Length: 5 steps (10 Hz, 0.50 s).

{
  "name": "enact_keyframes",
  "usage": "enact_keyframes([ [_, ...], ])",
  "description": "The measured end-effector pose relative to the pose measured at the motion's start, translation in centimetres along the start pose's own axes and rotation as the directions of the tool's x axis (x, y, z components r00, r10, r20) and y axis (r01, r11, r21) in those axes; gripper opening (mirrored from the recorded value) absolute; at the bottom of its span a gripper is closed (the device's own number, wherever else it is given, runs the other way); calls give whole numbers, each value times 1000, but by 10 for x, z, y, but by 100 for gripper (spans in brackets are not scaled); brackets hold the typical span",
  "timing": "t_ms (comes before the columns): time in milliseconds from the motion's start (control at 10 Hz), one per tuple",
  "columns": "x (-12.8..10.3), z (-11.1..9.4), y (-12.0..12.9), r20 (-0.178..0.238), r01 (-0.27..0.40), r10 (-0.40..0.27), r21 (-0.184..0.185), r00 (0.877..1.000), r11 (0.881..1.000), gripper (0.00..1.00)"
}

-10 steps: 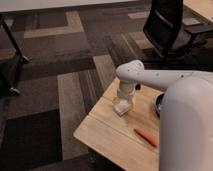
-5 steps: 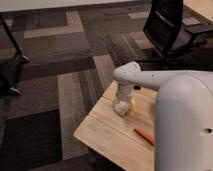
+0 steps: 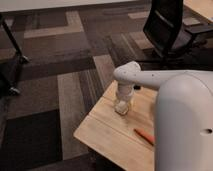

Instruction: Place the white sponge in the ceramic bowl

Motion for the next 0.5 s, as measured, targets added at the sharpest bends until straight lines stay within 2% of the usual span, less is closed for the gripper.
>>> enact_keyframes([
  [100, -2, -20, -2, 8, -39, 40, -46, 999, 998, 0],
  [200, -10, -57, -26, 38, -100, 102, -65, 994, 993, 0],
  [300, -17, -80, -55, 63, -156, 160, -52, 985, 986, 0],
  [400, -26, -110, -101, 111, -253, 255, -35, 961, 967, 0],
  [500, -36, -137, -146, 174, -352, 351, -25, 920, 936, 0],
])
